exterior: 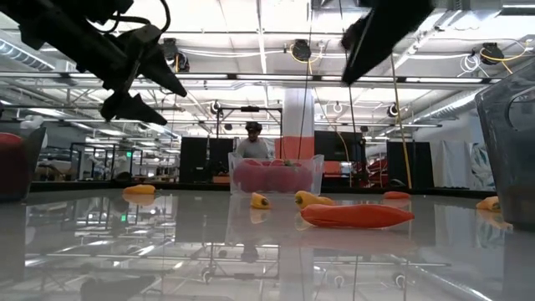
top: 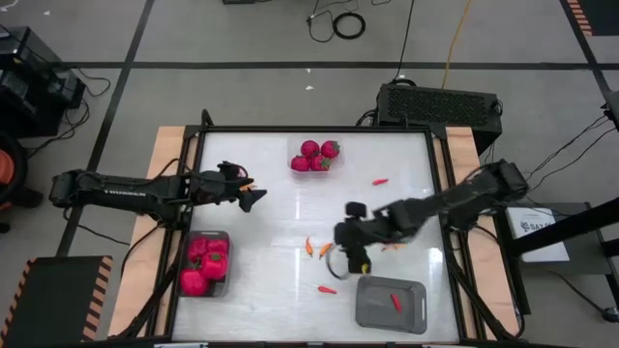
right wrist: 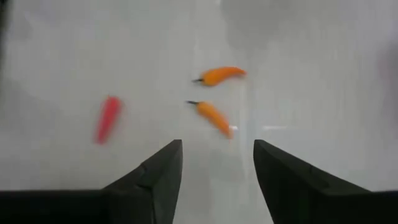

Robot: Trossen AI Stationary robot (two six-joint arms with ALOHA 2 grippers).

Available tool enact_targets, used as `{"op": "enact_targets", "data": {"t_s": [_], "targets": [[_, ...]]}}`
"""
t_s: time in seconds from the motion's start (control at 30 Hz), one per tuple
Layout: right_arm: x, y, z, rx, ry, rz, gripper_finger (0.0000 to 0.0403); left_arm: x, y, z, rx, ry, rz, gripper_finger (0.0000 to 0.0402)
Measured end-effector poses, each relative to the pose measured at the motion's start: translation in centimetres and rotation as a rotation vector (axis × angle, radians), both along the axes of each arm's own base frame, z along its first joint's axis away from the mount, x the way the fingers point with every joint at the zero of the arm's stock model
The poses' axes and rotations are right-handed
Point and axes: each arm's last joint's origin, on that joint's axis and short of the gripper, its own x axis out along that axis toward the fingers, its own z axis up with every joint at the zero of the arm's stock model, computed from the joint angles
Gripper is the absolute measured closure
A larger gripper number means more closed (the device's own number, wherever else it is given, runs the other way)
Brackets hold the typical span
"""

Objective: Sort produce into baskets
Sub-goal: Put the orange chili pepper into the right black bin

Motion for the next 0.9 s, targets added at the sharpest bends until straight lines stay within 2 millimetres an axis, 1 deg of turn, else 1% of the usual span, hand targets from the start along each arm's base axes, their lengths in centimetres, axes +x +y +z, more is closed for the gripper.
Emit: {"op": "enact_targets", "data": {"t_s": [0.07, 0.17, 0.3, 0.37, 0.53, 0.8, 0.9], "targets": [[1.2, -1.4, -1.2, -0.024, 0.027, 0.049, 0.0213, 0.0, -0.1, -0.1, -0.033, -0.001, -0.004, 0.0011], [2.6, -3.4, -3.1, -0.01, 0.082, 0.096, 0.0213, -0.1, -0.2, -0.3, -0.09, 0.015, -0.022, 0.0011], [4.0, -4.8, -6.1, 0.014, 0.161, 0.152, 0.0213, -0.4, -0.4, -0.8, -0.113, 0.074, -0.045, 0.0011], [4.5, -5.0, -7.2, 0.028, 0.178, 0.196, 0.0213, -0.6, -0.6, -1.1, -0.131, 0.103, -0.045, 0.0011], [5.3, -4.6, -9.1, 0.017, 0.178, 0.279, 0.0213, -1.0, -1.3, -1.6, -0.144, 0.172, -0.082, 0.0011], [6.1, -4.6, -11.0, 0.022, 0.188, 0.268, 0.0213, -1.2, -2.0, -2.2, -0.13, 0.207, -0.115, 0.0011], [6.1, -4.4, -11.6, 0.073, 0.211, 0.242, 0.0216, -1.2, -2.1, -2.2, -0.123, 0.207, -0.116, 0.0011]]}}
